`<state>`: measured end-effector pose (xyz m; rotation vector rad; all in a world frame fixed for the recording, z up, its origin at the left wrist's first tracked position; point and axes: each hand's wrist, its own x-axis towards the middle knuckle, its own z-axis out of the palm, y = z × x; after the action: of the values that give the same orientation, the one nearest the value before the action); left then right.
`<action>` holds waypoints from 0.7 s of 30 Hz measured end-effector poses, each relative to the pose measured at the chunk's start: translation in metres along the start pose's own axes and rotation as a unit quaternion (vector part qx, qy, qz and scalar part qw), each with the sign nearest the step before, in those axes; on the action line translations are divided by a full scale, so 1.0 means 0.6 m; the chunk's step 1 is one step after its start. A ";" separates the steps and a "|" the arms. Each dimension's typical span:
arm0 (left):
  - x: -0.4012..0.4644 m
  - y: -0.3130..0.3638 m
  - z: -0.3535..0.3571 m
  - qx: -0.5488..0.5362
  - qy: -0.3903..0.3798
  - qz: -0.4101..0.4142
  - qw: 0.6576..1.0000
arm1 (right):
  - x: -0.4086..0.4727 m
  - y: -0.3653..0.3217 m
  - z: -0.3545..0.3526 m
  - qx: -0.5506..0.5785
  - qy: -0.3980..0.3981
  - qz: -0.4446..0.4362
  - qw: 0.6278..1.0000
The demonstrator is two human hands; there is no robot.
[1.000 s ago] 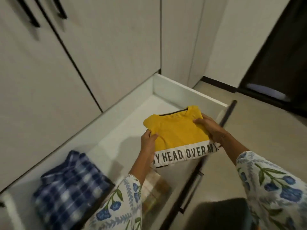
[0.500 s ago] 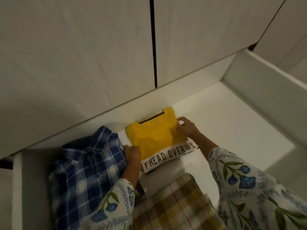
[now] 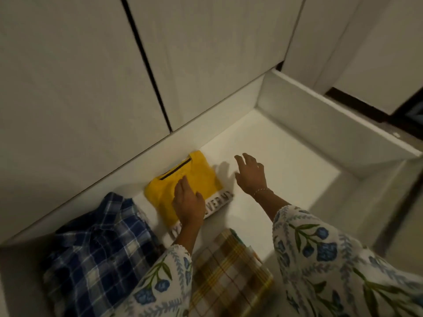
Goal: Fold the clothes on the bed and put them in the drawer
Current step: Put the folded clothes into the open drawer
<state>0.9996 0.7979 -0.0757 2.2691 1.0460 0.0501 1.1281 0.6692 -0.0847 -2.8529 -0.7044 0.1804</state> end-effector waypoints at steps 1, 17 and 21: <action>-0.009 0.026 0.002 0.012 -0.008 0.034 0.999 | -0.016 0.013 -0.026 -0.004 0.001 -0.007 1.000; -0.502 0.439 0.158 -0.097 -0.198 0.395 0.892 | -0.560 0.368 -0.274 -0.016 0.233 0.304 0.924; -0.701 0.440 0.246 -0.072 -0.310 0.430 0.845 | -0.773 0.456 -0.239 -0.042 0.196 0.451 0.870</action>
<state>0.9310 0.2987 0.0454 2.1876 -0.3332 -0.2140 0.8662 0.1905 0.0277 -2.9051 0.7369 -0.3064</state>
